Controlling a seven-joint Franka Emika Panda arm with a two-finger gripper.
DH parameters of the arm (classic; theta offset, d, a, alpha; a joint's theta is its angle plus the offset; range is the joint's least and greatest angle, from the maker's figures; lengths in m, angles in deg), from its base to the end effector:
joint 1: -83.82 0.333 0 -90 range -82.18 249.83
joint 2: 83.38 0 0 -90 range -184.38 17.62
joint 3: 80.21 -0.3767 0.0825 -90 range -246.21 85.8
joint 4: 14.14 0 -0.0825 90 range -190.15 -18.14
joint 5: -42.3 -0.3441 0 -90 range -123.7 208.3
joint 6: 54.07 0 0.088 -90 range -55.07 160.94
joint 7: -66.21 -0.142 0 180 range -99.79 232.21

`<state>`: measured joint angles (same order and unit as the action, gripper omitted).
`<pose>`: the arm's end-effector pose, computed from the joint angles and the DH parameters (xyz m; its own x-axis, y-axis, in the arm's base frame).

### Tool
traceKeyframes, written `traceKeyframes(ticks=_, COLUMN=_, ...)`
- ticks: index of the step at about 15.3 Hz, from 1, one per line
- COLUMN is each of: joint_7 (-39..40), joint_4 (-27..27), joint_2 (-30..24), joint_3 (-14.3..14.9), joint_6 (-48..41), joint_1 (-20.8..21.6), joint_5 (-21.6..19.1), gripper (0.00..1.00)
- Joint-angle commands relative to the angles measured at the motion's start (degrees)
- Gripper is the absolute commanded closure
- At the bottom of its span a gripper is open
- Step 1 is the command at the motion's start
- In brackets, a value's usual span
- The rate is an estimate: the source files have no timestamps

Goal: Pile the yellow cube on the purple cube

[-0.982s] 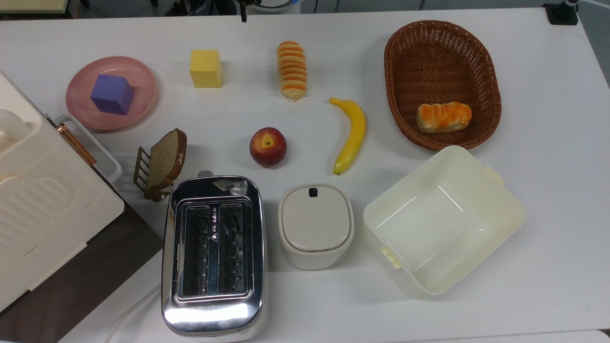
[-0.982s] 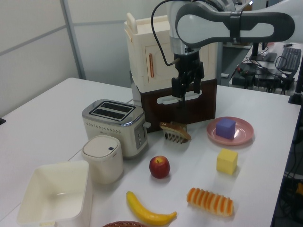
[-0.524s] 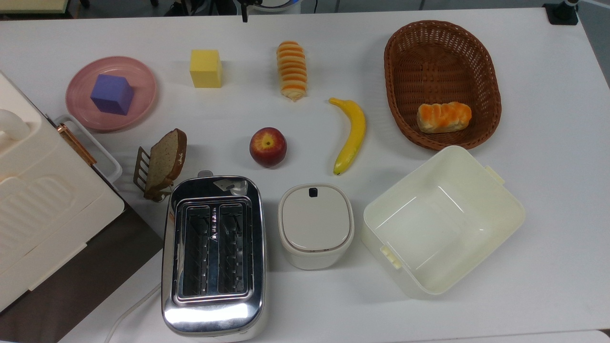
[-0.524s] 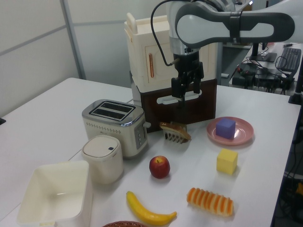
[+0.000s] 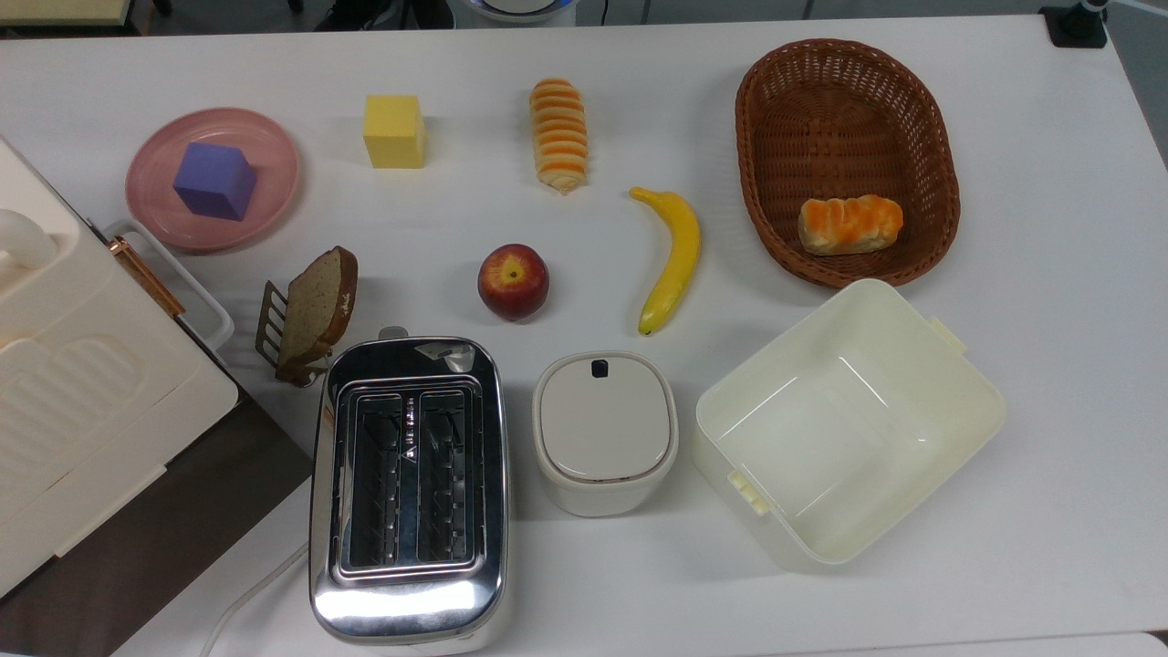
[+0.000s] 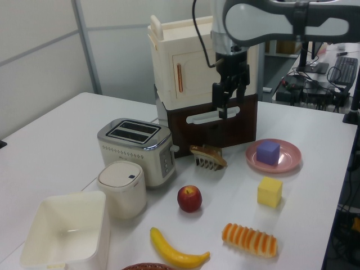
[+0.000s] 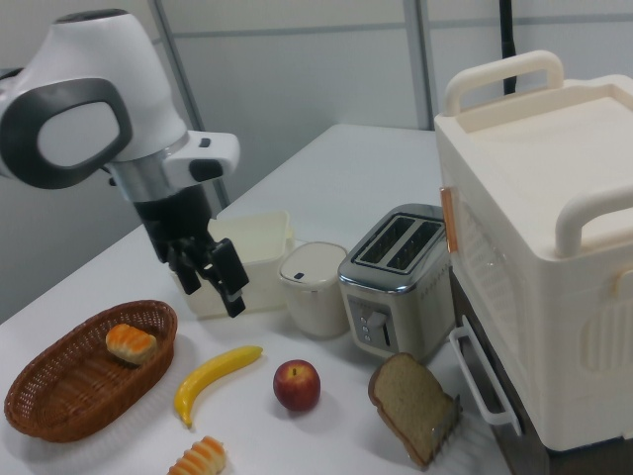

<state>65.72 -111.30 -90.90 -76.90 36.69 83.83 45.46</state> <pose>0.4655 -0.0369 0.6617 0.9977 -0.0650 0.0197 -0.0659 -0.9967 0.0474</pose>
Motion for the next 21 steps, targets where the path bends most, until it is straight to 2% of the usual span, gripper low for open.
traceKeyframes(ticks=1, joint_7=1.45, joint_4=-6.55, joint_2=-6.35, joint_3=0.13, joint_6=2.23, joint_1=0.17, joint_5=-1.4, gripper=0.0)
traceKeyframes(ticks=11, joint_7=2.42, joint_4=-16.57, joint_2=-19.88, joint_3=1.88, joint_6=1.97, joint_1=0.52, joint_5=-1.4, gripper=0.0)
traceKeyframes(ticks=14, joint_7=2.33, joint_4=-17.89, joint_2=-23.49, joint_3=2.67, joint_6=1.01, joint_1=0.61, joint_5=-1.4, gripper=0.0)
traceKeyframes(ticks=21, joint_7=3.99, joint_4=-18.42, joint_2=-25.7, joint_3=3.47, joint_6=-3.47, joint_1=1.23, joint_5=-1.49, gripper=0.0)
